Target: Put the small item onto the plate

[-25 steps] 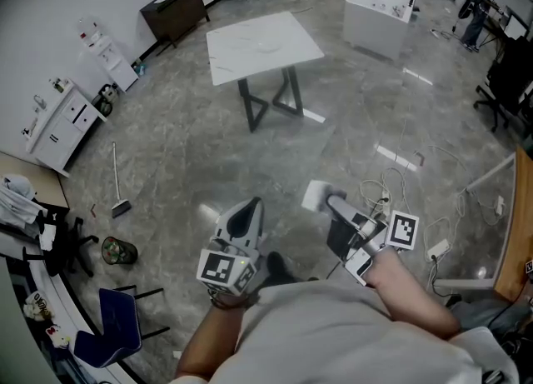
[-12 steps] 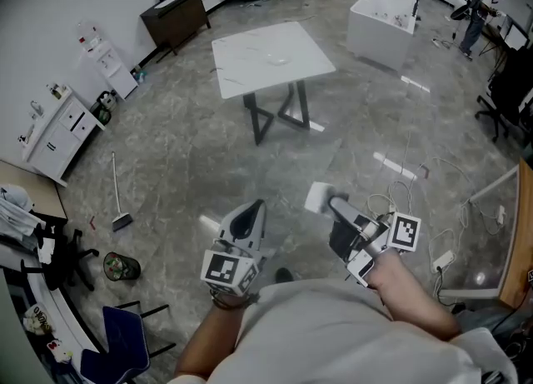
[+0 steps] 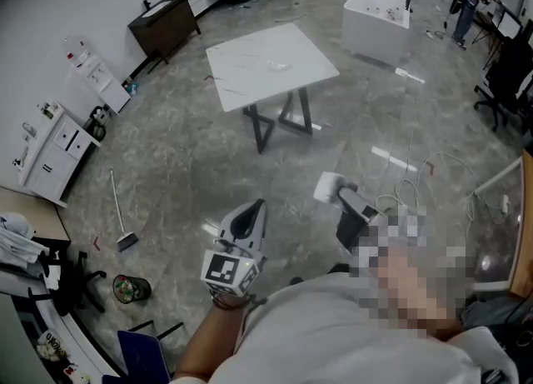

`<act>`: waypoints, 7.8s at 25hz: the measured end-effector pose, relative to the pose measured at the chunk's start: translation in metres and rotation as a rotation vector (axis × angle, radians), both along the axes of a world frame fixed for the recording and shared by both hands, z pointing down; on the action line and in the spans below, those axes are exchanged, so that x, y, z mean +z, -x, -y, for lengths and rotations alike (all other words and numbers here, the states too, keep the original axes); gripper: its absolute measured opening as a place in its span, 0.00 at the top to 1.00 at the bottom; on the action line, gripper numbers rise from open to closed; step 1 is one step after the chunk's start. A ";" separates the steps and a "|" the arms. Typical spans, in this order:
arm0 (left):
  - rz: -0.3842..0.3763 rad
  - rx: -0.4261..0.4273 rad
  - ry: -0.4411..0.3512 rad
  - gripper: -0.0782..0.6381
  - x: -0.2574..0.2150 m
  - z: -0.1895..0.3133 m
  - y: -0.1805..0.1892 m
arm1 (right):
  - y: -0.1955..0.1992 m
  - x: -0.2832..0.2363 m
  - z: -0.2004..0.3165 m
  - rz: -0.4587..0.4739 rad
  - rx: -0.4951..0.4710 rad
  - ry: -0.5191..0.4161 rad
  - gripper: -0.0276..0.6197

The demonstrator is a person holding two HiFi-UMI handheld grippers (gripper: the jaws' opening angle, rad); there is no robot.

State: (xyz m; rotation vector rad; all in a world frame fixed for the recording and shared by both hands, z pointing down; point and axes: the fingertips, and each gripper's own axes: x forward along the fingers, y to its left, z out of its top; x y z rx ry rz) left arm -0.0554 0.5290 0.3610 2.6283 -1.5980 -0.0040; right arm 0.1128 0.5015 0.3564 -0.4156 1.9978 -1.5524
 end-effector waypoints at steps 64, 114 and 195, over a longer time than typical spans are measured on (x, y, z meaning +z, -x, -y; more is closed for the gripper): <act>-0.085 0.084 0.078 0.88 0.034 0.804 0.148 | 0.151 0.066 0.786 -0.070 0.009 0.124 0.81; -0.171 -0.312 0.327 0.88 0.196 1.092 0.167 | 0.243 0.425 1.106 -0.670 -0.618 0.316 0.81; -0.036 -0.235 -0.029 0.88 -0.102 1.138 0.084 | 0.195 -0.102 1.126 -0.686 -0.151 -1.154 0.95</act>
